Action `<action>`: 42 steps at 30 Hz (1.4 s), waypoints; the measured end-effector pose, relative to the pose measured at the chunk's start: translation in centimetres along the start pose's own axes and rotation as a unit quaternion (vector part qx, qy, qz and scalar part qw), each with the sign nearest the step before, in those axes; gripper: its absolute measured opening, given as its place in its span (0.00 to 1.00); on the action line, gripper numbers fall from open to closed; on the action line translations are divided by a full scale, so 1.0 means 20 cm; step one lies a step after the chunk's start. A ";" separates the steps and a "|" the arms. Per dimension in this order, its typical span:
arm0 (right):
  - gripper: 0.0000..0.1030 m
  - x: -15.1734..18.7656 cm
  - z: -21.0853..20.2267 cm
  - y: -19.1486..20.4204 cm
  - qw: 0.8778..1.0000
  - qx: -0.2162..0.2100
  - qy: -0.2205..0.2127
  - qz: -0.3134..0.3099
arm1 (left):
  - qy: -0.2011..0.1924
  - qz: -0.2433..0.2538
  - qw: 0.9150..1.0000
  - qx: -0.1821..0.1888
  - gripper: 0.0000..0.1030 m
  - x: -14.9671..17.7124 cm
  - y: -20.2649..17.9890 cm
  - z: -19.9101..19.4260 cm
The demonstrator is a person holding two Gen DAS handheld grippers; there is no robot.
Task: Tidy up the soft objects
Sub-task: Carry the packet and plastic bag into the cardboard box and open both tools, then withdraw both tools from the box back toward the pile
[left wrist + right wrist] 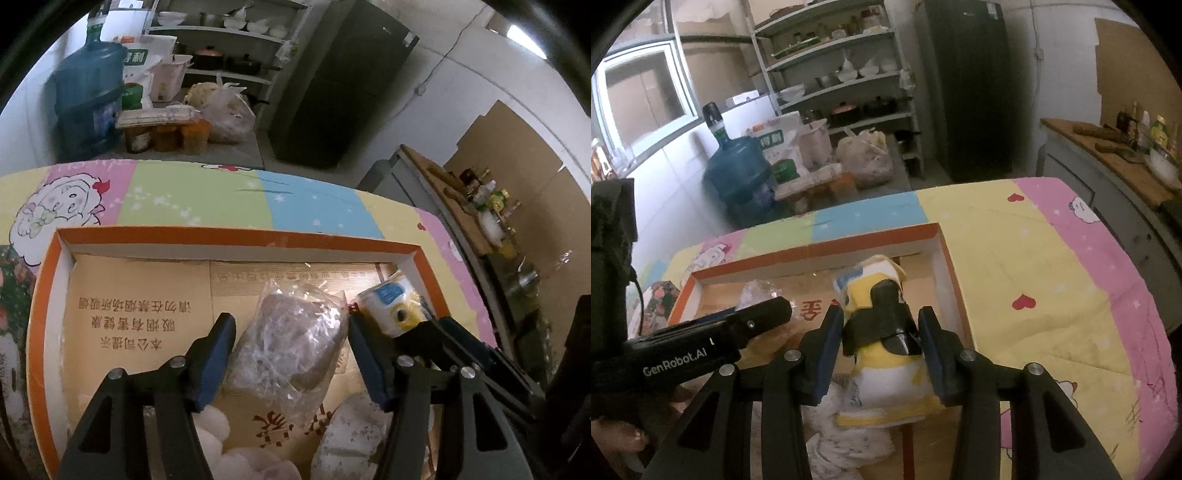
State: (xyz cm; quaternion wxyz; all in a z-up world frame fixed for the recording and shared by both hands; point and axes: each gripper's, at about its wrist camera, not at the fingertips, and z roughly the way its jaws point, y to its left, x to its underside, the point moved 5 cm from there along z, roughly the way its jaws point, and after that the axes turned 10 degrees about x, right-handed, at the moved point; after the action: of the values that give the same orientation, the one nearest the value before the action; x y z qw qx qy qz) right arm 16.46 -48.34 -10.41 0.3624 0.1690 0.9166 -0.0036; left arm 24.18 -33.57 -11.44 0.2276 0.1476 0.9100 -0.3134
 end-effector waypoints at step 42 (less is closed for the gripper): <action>0.76 0.42 -0.99 1.00 0.970 -0.106 -0.216 -0.010 | -0.308 0.118 0.944 -0.002 0.90 0.49 0.38 -1.75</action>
State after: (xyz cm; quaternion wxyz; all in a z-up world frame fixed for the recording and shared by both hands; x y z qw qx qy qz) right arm 3.83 -24.42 0.92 0.5679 0.1156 0.8132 0.0533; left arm 7.66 -4.13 4.25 0.5326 0.1495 0.7723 -0.3123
